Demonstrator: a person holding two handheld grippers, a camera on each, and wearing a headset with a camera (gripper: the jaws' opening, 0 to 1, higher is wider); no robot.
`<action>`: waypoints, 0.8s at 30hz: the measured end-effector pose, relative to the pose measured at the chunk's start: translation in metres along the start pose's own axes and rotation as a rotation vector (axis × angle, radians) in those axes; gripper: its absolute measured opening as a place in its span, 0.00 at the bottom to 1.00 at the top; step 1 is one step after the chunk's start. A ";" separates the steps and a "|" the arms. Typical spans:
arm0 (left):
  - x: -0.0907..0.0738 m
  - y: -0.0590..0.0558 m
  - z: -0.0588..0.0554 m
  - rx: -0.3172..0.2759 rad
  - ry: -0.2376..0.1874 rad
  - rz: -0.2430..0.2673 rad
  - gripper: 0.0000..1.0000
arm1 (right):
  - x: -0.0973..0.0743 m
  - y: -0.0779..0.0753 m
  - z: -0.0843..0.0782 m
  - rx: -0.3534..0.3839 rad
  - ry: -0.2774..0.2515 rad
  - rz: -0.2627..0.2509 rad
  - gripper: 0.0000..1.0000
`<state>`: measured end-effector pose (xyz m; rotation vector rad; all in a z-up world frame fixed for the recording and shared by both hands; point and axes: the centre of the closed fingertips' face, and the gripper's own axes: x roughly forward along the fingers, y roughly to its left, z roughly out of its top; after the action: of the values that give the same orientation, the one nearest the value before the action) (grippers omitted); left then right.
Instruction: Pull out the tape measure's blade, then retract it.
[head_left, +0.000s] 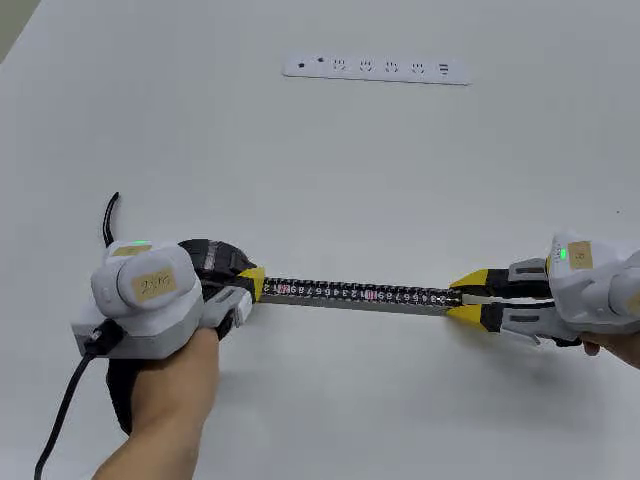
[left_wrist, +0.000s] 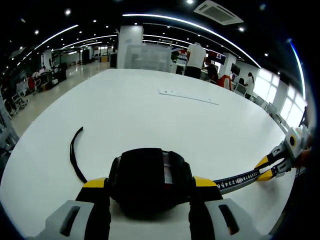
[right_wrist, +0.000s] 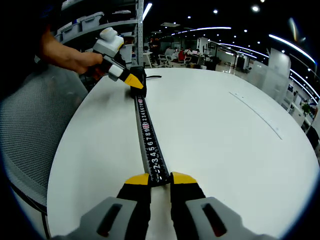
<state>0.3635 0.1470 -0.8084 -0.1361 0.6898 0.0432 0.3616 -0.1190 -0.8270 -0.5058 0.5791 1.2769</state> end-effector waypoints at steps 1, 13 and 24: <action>0.000 0.000 0.000 0.001 -0.001 -0.001 0.60 | 0.000 0.000 0.000 0.000 0.000 0.000 0.12; 0.000 -0.001 0.000 -0.005 0.006 -0.008 0.60 | 0.000 0.000 0.000 -0.009 0.013 -0.003 0.12; -0.001 -0.001 -0.001 -0.014 0.013 -0.015 0.60 | 0.002 0.000 0.000 -0.012 0.019 -0.002 0.12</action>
<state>0.3625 0.1462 -0.8083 -0.1556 0.7014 0.0329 0.3620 -0.1176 -0.8276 -0.5287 0.5864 1.2756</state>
